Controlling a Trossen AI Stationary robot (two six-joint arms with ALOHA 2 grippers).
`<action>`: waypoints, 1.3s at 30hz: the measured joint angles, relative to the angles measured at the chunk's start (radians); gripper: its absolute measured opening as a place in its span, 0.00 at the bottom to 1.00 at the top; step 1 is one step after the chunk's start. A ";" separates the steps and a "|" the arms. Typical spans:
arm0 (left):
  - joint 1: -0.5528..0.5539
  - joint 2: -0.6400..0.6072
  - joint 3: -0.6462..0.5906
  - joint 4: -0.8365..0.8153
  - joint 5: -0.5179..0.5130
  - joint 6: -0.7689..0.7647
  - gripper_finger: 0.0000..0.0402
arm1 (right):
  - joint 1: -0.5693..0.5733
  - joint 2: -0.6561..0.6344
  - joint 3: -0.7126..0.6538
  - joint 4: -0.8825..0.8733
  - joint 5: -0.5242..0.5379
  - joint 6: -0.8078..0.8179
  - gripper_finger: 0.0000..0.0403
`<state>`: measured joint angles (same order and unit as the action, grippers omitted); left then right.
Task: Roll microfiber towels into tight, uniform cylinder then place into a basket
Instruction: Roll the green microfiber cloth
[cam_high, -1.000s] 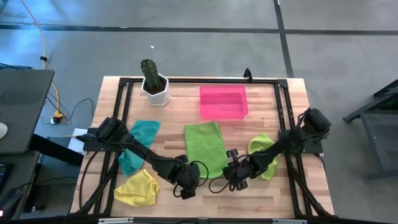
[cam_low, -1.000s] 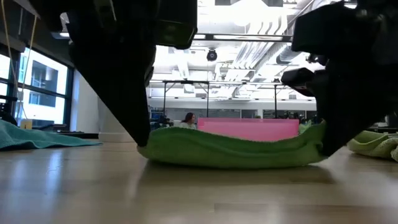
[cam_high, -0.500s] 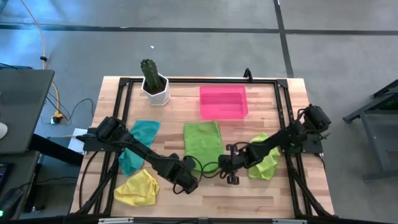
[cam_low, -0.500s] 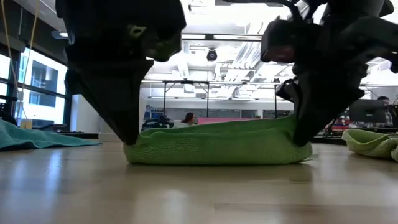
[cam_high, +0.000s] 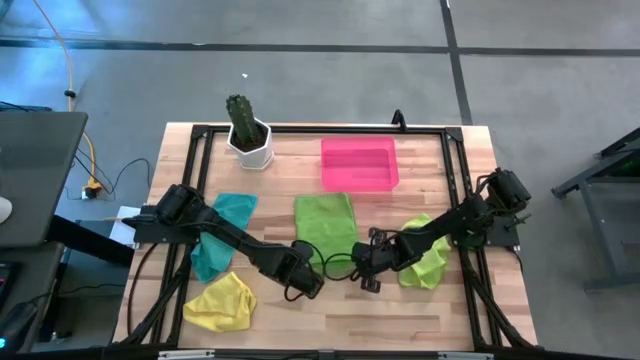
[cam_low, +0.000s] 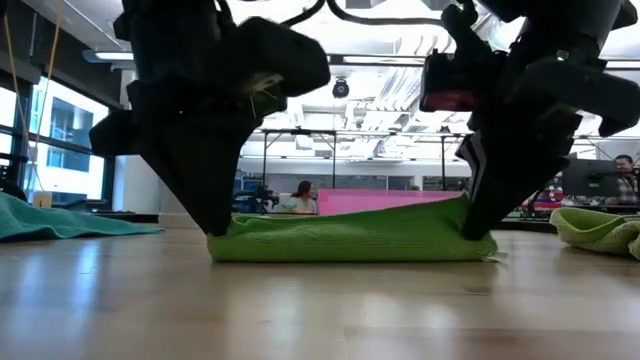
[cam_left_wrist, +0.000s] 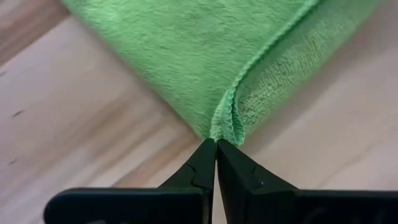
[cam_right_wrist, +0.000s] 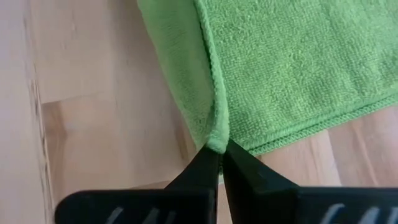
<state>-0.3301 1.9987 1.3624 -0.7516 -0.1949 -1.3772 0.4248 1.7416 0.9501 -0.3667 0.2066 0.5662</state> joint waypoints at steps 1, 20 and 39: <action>0.005 0.000 0.000 -0.008 0.000 -0.009 0.01 | 0.000 0.000 0.000 0.000 0.002 -0.008 0.00; 0.025 0.048 0.003 0.000 -0.018 0.027 0.01 | 0.000 -0.037 0.003 -0.098 0.007 -0.102 0.21; 0.025 0.051 0.002 0.017 -0.039 0.046 0.01 | 0.057 -0.025 -0.032 0.265 0.080 -0.454 0.25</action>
<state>-0.3054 2.0495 1.3640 -0.7341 -0.2337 -1.3316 0.4819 1.7170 0.9176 -0.1021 0.2871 0.1117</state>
